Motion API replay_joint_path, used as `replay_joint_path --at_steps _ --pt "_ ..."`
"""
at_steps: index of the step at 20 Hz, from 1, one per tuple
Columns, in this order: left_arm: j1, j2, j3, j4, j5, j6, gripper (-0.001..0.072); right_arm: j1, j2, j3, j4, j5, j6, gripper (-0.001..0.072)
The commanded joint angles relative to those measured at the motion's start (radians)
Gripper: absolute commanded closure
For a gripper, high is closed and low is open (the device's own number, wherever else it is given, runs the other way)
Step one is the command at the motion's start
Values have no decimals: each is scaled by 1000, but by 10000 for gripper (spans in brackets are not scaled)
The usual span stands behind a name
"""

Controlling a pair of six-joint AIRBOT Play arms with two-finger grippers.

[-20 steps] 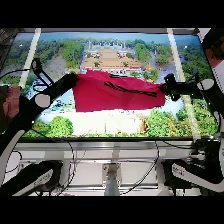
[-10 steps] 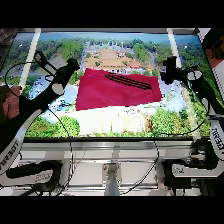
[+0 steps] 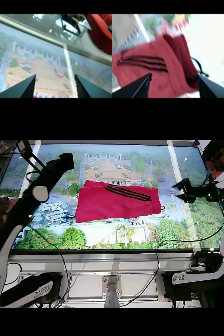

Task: Fold the clothes and pants, and hang the long-sleeved shirts on hangers.

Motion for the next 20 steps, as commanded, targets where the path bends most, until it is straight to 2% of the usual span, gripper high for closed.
replay_joint_path --at_steps 1,5,10,15,20 --pt "-7 170 4 33 -227 67 148 -75 -109 58 24 310 -147 22" --pt "-10 281 4 34 -312 70 148 -14 -241 131 23 327 -192 21" --pt "-10 304 3 33 -353 69 148 61 -363 232 15 327 -187 21" --pt "-10 304 3 33 -388 69 149 111 -427 259 -20 339 -148 22" --pt "-10 303 3 33 -388 69 155 182 -443 259 -16 320 -158 42"
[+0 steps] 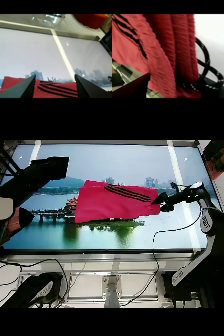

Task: Fold the clothes and pants, and hang the long-sleeved shirts on hangers.

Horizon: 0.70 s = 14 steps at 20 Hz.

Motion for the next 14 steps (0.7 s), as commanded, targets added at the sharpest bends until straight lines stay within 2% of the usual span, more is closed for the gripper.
replay_joint_path --at_steps 1,2,3,5,6,10,14 --pt "-1 1 0 0 -5 0 155 50 -13 5 -14 -43 -1 141" --pt "-1 1 0 -1 -5 0 156 60 -13 11 -11 -52 0 311" --pt "-1 1 0 -1 -5 0 156 65 -12 18 -6 -59 2 362" --pt "-1 1 0 -4 -5 0 156 65 -5 43 10 -44 16 655" --pt "-1 1 0 -4 -5 0 156 60 4 55 13 -35 31 693" --pt "-1 1 0 -4 -4 0 157 -23 68 68 -69 -22 76 697" --pt "-1 1 0 -5 -4 -4 157 -266 116 68 -118 50 79 697"
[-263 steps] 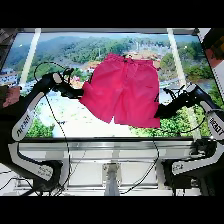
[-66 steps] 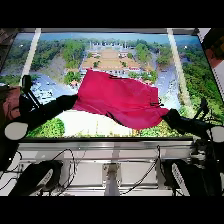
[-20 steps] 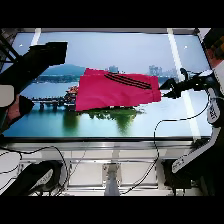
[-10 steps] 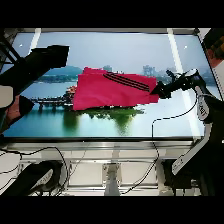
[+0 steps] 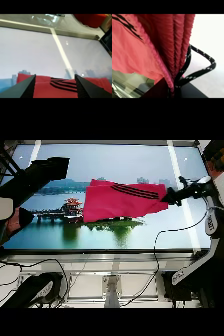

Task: Fold the clothes and pants, and hang the long-sleeved shirts on hangers.

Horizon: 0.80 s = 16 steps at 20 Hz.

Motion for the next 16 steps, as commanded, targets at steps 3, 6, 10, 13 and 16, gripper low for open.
replay_joint_path --at_steps 3,6,10,13,16 --pt "-1 0 0 0 0 -3 157 -378 79 4 -44 44 18 696" --pt "-1 0 0 0 0 -3 157 -603 124 4 -45 32 18 697" --pt "-1 0 0 -5 0 -3 157 -846 171 4 -118 35 22 697" --pt "-1 -1 0 -53 1 -3 158 -947 182 4 -264 74 84 697" --pt "-1 -1 0 -60 1 -3 158 -969 189 4 -379 84 141 698"
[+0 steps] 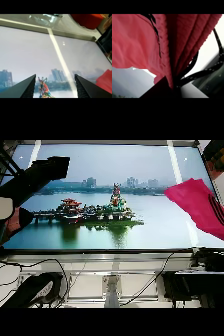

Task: Fold the clothes and pants, and hang the long-sleeved shirts on hangers.

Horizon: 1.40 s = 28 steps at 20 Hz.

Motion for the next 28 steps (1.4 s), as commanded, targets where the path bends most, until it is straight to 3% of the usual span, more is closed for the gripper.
replay_joint_path --at_steps 1,3,4,5,6,7,10,12,13,14,16,17,20,28 --pt "-1 -1 0 -18 0 0 158 -56 13 0 -139 19 66 697" --pt "-1 -1 0 -18 0 0 157 -55 13 1 -131 37 66 694" --pt "-1 -1 0 -18 0 0 158 -56 13 1 -123 58 89 653" --pt "-1 -1 0 -18 0 0 157 -56 13 7 -124 78 143 492" --pt "-1 -1 0 -18 0 0 157 -56 14 31 -123 97 188 383" --pt "-1 0 0 -18 0 0 157 -55 19 67 -116 117 215 372" --pt "-1 0 0 -18 0 1 157 -56 74 249 -95 56 280 372" --pt "1 0 0 -14 2 1 162 -50 117 391 8 -43 288 400" --pt "3 2 1 10 10 1 232 -39 150 431 85 -99 257 597" --pt "10 7 1 27 12 1 376 -23 189 433 166 -159 214 686" --pt "43 30 1 28 9 1 663 23 237 422 366 -238 204 693" --pt "70 50 1 28 8 2 695 54 240 420 463 -239 202 693" --pt "154 130 1 27 8 1 695 193 239 419 581 -222 202 693" --pt "256 304 0 27 8 1 694 559 239 419 579 -233 202 692"
